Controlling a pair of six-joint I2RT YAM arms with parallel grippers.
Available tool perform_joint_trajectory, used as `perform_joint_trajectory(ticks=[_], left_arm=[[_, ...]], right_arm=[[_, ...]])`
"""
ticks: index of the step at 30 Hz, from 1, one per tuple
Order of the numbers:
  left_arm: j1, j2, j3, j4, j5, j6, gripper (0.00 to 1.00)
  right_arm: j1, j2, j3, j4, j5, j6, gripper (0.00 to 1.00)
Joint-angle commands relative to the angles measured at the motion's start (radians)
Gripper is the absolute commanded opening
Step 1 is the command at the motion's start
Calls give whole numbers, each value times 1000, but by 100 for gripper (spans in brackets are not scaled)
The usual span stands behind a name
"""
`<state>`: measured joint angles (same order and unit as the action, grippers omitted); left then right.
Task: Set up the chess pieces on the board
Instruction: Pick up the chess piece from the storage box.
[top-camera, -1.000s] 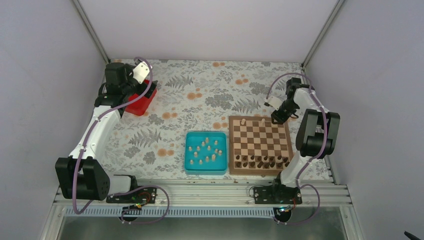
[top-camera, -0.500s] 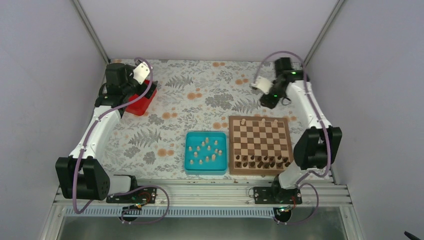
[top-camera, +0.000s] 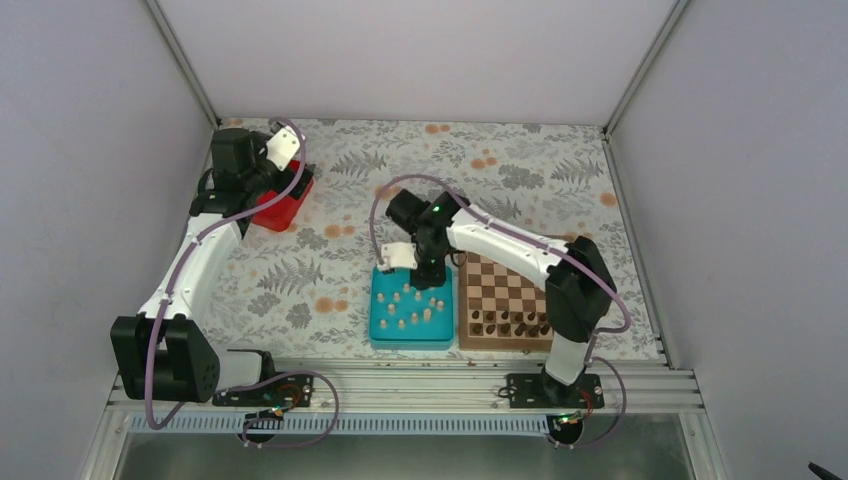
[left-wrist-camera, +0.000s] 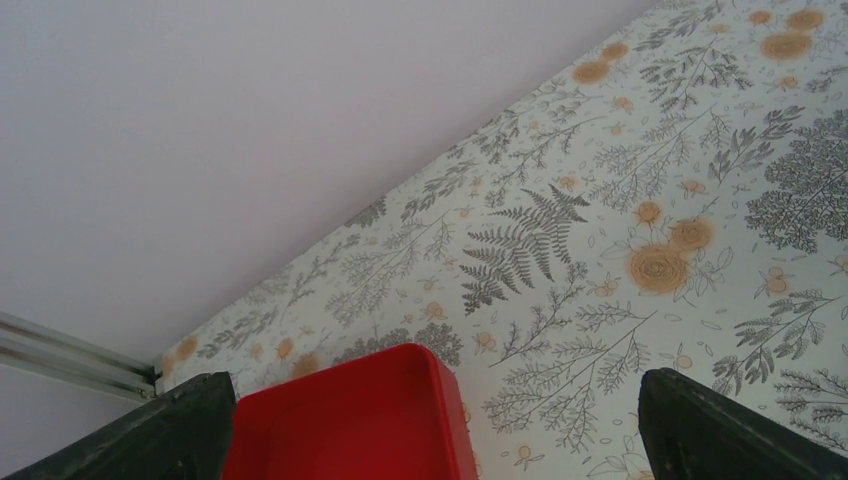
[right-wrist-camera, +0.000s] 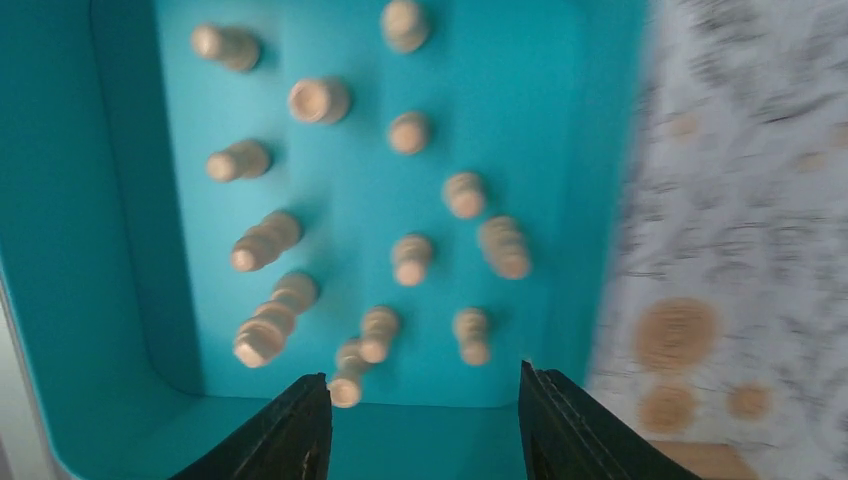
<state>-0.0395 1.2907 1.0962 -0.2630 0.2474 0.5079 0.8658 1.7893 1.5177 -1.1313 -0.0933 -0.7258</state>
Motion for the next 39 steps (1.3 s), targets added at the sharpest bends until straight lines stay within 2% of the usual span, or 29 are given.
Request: perform_joint_trajectory(ticks=[1,8,15,22,30,39], left_arm=[[3,-24,-21,21,13,-7,100],[3,-24,-19,23,34,-7,100],[2,-19,-14,17,39,-9,100],[2,-22,-20,16,31,-7,100],[3,-16,-17,16,53,-7,100],[3,-19,-18,17,57,-4,100]], right_arm=[[48,5,-94,-11,-7,12,51],[85,-48,-222,68,-19,18,59],[103,-47,-252,93,-23,23,58],[117,-15,-252,104,-27,24,54],[125,-11,-271,109,-24,31,44],[128,-10,-270,120,-31,34,41]])
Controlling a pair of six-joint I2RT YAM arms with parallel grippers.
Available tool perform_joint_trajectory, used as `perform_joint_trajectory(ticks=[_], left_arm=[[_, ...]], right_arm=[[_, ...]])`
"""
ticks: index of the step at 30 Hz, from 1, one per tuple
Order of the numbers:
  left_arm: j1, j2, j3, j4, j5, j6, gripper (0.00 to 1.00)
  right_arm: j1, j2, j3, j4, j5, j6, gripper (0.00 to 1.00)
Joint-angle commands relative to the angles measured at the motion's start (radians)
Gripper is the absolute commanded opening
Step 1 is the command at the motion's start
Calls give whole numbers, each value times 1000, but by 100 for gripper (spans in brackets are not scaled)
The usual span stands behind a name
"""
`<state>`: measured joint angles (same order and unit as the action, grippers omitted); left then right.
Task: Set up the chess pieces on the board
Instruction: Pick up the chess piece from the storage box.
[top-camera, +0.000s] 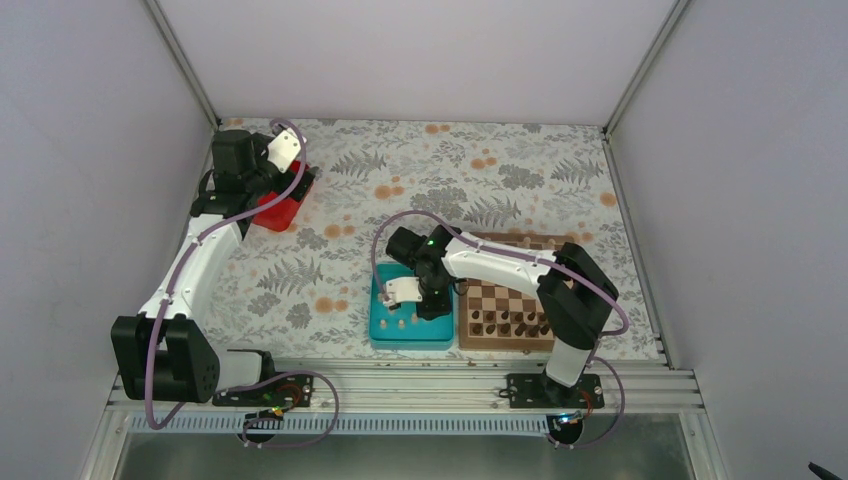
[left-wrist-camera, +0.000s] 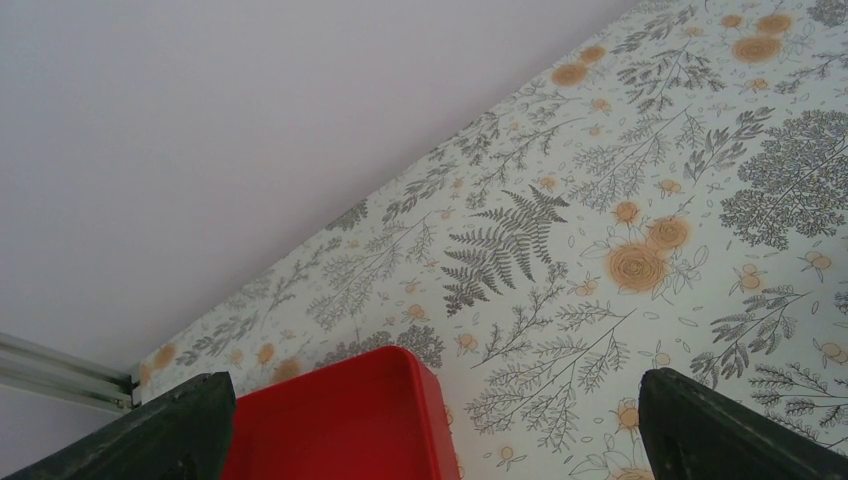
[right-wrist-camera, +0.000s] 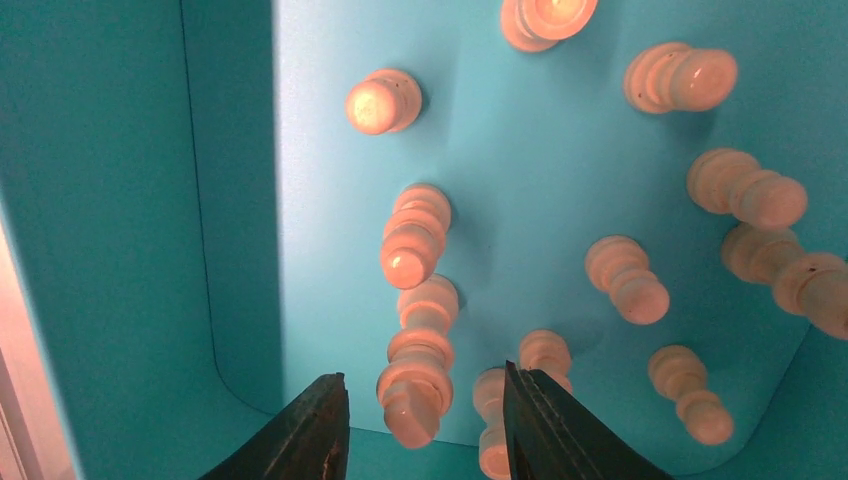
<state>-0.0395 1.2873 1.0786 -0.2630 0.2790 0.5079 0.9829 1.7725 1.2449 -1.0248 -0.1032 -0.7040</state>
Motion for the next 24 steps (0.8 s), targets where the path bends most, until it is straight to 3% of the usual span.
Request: perform_joint_trajectory(ticks=[1,16,24], left_arm=[[3,-15,0,16,26,-4,100],[3,-16,5,11,28,-2,100],[3,-18,4,10,25,-4,100]], right_arm=[[12,9,5,14,-26,11,40],[16,3,10,13,-16,25,18],[-38,-100,122,-83,30,42,16]])
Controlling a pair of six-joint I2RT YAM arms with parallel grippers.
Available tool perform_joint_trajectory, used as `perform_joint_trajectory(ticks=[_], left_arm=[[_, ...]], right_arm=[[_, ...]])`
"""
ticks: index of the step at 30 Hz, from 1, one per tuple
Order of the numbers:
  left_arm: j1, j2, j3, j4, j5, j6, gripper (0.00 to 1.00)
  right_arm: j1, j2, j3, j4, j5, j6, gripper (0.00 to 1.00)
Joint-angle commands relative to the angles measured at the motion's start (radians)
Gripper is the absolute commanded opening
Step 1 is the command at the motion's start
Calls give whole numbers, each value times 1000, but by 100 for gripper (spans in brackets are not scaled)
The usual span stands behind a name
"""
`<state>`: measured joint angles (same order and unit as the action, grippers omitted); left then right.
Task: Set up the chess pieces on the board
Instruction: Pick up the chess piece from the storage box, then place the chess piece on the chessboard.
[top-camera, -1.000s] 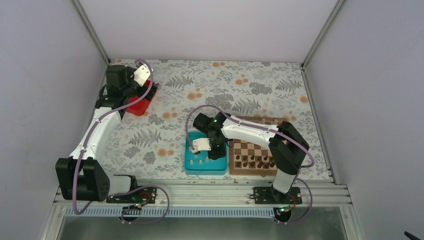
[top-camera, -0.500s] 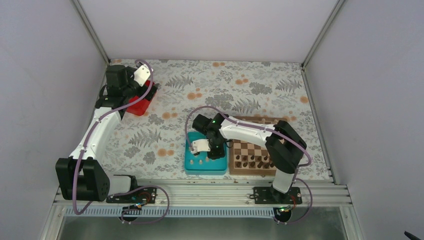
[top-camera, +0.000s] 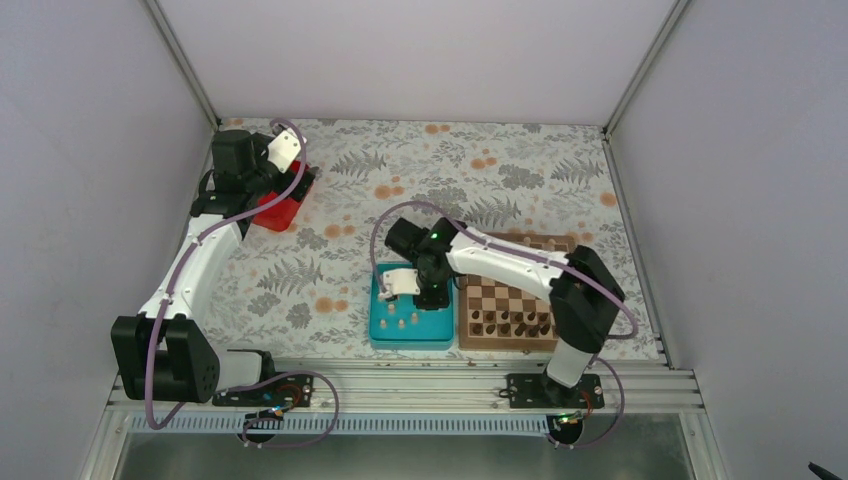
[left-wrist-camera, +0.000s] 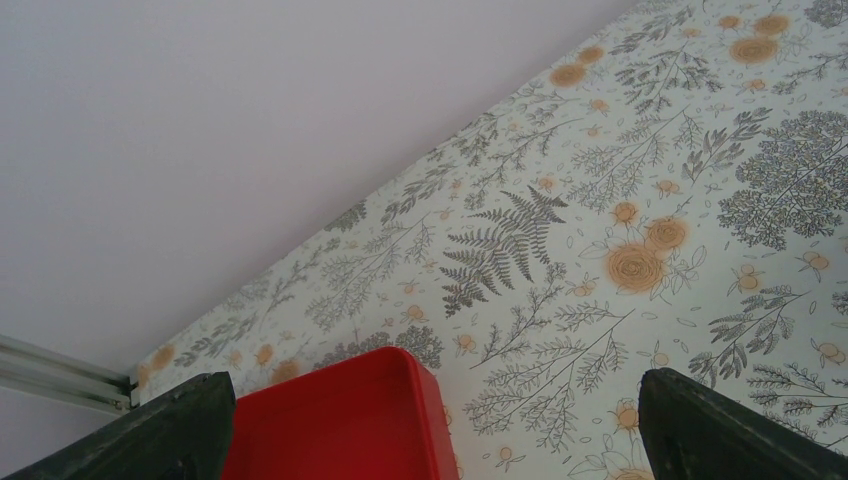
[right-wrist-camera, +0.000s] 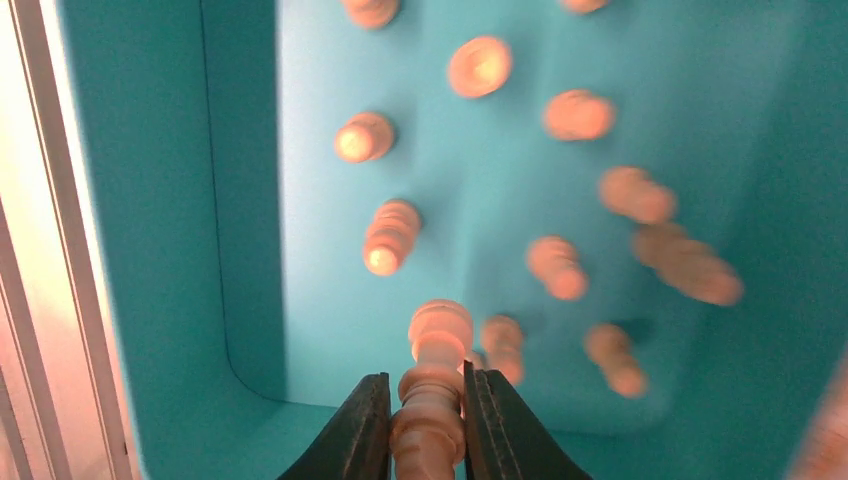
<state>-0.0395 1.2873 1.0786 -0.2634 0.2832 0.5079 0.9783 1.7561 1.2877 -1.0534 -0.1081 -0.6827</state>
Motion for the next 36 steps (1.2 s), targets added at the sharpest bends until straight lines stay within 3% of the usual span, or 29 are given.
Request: perform_joint_trajectory(ticks=[1,6,11,18,36], left_arm=[[3,-19,5,10,22,-3,100],[3,-23,5,12,18,-3,100],[3,-18,1,20,23,-6,100],[2,-23,-5,26,23,-5,100],[2,-21,-11,22,20,-5,100]], right_arm=[[-49,-102,93,-64,52,24,16],[-213,-182,149,-112,132,-8,14],[-503,-210,164,-115,125,-114,13],[-758,-172,150,-103,80,-224,13],[-799,-5,91,-38,26,-255,16]])
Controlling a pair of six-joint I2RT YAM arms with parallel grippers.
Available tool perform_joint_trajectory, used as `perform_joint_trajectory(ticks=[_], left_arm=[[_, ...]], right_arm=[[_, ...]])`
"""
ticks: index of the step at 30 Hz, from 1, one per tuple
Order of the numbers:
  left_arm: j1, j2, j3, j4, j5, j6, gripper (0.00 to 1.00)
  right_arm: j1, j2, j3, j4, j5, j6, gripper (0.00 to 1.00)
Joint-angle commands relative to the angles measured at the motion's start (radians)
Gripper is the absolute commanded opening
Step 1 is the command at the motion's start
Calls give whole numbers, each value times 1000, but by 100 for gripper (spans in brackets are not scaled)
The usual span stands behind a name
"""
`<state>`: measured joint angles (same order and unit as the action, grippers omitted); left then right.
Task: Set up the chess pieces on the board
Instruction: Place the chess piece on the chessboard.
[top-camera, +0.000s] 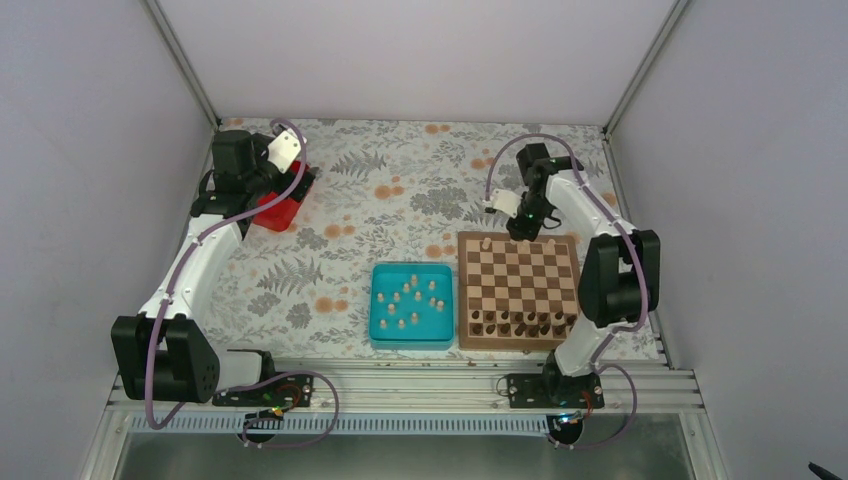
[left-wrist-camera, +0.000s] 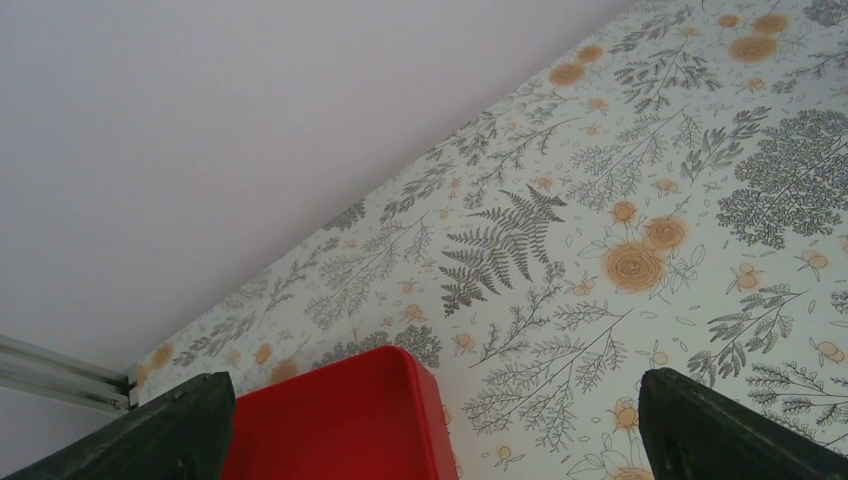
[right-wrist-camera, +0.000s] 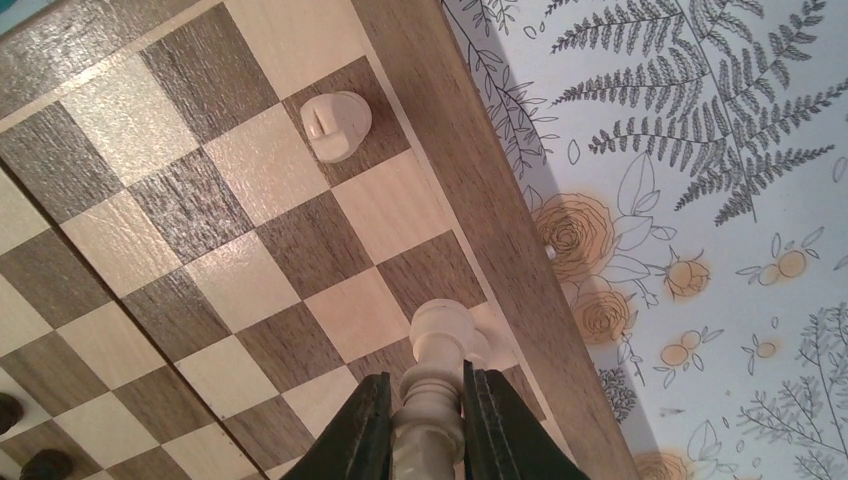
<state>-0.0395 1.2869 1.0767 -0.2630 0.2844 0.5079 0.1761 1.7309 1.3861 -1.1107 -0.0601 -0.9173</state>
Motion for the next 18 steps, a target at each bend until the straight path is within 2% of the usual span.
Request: perform_joint_trajectory(ticks=[1,18], left_arm=[[3,-20,-9,22,17,-4,100],[2,-15,-13,23,16,-2,100]], right_arm=[[3,27,-6,21,-21,-20,16],[3,82,-5,32,-21,-22,16]])
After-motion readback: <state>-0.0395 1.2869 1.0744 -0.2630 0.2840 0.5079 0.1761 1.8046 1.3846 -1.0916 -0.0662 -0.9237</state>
